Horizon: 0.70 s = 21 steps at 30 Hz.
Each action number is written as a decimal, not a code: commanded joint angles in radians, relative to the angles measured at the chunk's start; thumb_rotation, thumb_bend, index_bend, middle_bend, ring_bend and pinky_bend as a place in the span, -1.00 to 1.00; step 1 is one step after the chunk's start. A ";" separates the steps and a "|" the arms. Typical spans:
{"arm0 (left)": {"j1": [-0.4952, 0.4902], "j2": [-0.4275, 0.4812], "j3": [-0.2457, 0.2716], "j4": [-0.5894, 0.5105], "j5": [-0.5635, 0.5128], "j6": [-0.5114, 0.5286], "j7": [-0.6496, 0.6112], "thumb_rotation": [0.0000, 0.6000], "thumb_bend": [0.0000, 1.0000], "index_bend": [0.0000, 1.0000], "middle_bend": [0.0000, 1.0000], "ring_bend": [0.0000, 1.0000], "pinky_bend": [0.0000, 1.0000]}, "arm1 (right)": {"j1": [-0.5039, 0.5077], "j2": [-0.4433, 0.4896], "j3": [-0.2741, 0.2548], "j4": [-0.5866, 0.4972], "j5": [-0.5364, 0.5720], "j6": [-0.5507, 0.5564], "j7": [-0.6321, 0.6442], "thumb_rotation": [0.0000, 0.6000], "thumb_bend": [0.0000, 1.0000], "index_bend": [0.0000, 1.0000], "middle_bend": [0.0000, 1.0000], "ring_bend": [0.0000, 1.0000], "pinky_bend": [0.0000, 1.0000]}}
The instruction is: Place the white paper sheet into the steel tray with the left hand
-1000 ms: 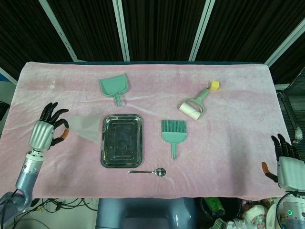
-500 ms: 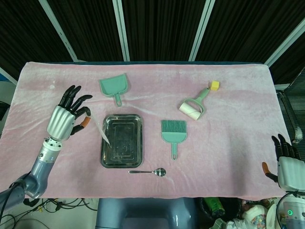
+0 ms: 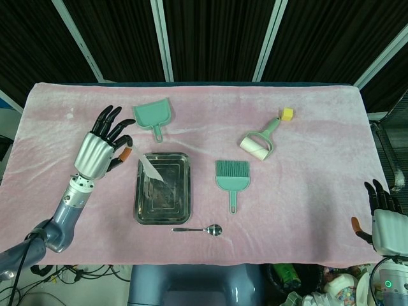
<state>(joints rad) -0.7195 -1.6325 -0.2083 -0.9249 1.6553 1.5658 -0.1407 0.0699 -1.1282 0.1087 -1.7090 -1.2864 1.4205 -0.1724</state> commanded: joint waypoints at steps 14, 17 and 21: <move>0.032 -0.085 0.097 0.151 0.054 0.064 -0.081 1.00 0.05 0.28 -0.47 -1.00 -0.84 | -0.001 0.005 0.003 -0.012 0.021 -0.005 -0.006 1.00 -0.44 -0.87 -0.96 -0.77 -0.72; 0.066 -0.094 0.143 0.181 0.072 0.074 -0.090 1.00 0.05 0.28 -0.46 -1.00 -0.84 | -0.001 0.006 0.005 -0.014 0.024 -0.005 -0.005 1.00 -0.44 -0.87 -0.96 -0.77 -0.72; 0.134 -0.088 0.220 0.177 0.086 0.058 -0.101 1.00 0.05 0.29 -0.46 -1.00 -0.84 | 0.000 0.007 0.005 -0.016 0.028 -0.008 -0.007 1.00 -0.44 -0.87 -0.96 -0.77 -0.72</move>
<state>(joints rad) -0.6150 -1.7199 -0.0179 -0.7495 1.7309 1.6286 -0.2363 0.0696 -1.1208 0.1140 -1.7251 -1.2581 1.4125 -0.1790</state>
